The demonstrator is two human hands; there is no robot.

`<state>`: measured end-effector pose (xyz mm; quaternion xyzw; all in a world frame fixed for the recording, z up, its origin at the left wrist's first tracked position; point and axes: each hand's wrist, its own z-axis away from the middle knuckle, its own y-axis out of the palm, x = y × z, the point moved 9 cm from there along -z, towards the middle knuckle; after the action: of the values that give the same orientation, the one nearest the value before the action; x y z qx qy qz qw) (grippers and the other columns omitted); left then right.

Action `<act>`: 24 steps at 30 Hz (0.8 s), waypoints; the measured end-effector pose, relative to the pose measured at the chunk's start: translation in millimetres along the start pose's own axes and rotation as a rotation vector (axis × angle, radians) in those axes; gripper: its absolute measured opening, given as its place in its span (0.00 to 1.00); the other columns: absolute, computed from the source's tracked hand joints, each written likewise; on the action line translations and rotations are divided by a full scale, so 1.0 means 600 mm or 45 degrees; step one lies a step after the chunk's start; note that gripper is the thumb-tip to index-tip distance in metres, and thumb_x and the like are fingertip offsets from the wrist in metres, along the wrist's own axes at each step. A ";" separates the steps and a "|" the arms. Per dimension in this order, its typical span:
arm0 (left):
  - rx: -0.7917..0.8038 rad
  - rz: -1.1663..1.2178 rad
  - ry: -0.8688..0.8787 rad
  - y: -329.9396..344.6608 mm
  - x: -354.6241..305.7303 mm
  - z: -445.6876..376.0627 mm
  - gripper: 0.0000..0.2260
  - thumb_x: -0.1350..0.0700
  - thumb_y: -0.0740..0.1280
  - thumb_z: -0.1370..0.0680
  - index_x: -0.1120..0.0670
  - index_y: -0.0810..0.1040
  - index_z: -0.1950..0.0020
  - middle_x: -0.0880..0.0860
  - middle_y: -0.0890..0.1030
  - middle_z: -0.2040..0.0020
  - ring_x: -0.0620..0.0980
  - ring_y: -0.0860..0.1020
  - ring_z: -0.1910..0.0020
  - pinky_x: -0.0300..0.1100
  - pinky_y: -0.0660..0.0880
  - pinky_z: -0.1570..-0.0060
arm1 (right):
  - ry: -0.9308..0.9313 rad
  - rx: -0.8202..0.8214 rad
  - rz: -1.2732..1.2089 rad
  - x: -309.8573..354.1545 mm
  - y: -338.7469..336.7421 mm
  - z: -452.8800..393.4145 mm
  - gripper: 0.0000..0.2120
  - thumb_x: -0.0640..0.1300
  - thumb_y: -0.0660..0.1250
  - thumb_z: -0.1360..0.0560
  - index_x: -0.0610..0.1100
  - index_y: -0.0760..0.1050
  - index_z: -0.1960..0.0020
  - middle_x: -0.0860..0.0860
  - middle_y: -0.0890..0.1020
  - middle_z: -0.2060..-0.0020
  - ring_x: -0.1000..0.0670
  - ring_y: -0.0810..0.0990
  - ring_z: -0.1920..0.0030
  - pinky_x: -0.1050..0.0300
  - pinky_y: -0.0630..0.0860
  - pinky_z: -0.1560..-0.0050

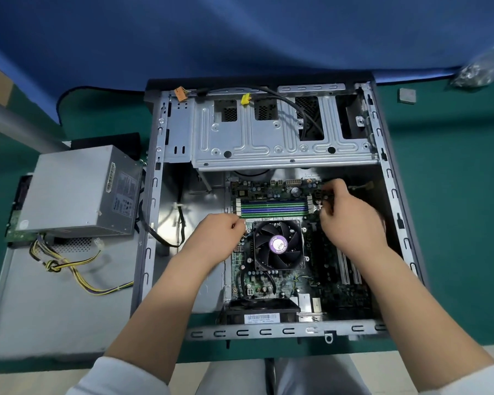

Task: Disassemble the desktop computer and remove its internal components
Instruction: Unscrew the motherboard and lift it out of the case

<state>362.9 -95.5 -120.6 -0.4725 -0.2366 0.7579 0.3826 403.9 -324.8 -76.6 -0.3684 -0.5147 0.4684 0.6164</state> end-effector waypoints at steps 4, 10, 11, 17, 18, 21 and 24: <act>0.010 0.001 -0.006 0.001 0.003 0.000 0.16 0.52 0.56 0.20 0.60 0.79 0.53 0.56 0.81 0.55 0.52 0.77 0.60 0.39 0.70 0.63 | 0.081 0.026 -0.102 -0.012 0.006 -0.001 0.09 0.49 0.55 0.20 0.45 0.68 0.46 0.50 0.74 0.67 0.47 0.69 0.69 0.54 0.62 0.68; 0.012 0.014 -0.021 -0.001 0.002 -0.001 0.15 0.53 0.56 0.21 0.60 0.79 0.54 0.57 0.81 0.57 0.52 0.76 0.62 0.39 0.69 0.64 | 0.078 0.010 -0.147 -0.008 0.003 -0.002 0.12 0.43 0.59 0.24 0.45 0.68 0.41 0.51 0.74 0.67 0.46 0.72 0.65 0.54 0.65 0.67; 0.011 0.010 -0.019 -0.002 0.001 -0.001 0.15 0.53 0.56 0.21 0.60 0.79 0.53 0.57 0.81 0.57 0.52 0.76 0.62 0.39 0.69 0.64 | 0.059 0.001 -0.163 -0.004 0.001 -0.003 0.11 0.44 0.60 0.24 0.46 0.68 0.42 0.51 0.75 0.64 0.47 0.71 0.62 0.54 0.65 0.66; 0.009 -0.046 0.008 -0.001 -0.005 0.000 0.15 0.53 0.56 0.20 0.61 0.78 0.55 0.57 0.80 0.60 0.51 0.74 0.64 0.36 0.65 0.69 | 0.091 0.016 -0.091 -0.011 0.004 -0.006 0.09 0.46 0.55 0.20 0.45 0.69 0.43 0.47 0.76 0.66 0.44 0.71 0.67 0.54 0.63 0.68; 0.007 -0.049 0.006 -0.001 -0.005 0.001 0.15 0.53 0.56 0.20 0.61 0.78 0.55 0.57 0.79 0.61 0.50 0.73 0.66 0.36 0.65 0.70 | 0.075 0.015 -0.110 -0.007 0.003 -0.007 0.10 0.45 0.57 0.21 0.45 0.69 0.42 0.47 0.78 0.64 0.44 0.72 0.64 0.54 0.64 0.67; 0.015 -0.052 -0.001 0.000 -0.006 0.001 0.15 0.53 0.56 0.20 0.60 0.78 0.55 0.56 0.79 0.61 0.50 0.73 0.66 0.38 0.65 0.70 | 0.024 0.021 -0.154 0.004 0.001 -0.009 0.11 0.44 0.60 0.24 0.44 0.70 0.42 0.46 0.78 0.52 0.43 0.75 0.54 0.55 0.64 0.62; 0.025 -0.038 -0.003 0.001 -0.006 0.000 0.16 0.52 0.56 0.20 0.61 0.78 0.54 0.57 0.80 0.57 0.54 0.77 0.59 0.42 0.71 0.62 | 0.075 0.024 -0.122 -0.005 0.002 -0.011 0.08 0.47 0.56 0.21 0.45 0.70 0.47 0.48 0.78 0.64 0.50 0.70 0.70 0.56 0.60 0.70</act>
<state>363.4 -98.9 -119.2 -0.4642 -0.2365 0.7550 0.3982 409.9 -327.1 -80.1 -0.3511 -0.5089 0.4323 0.6564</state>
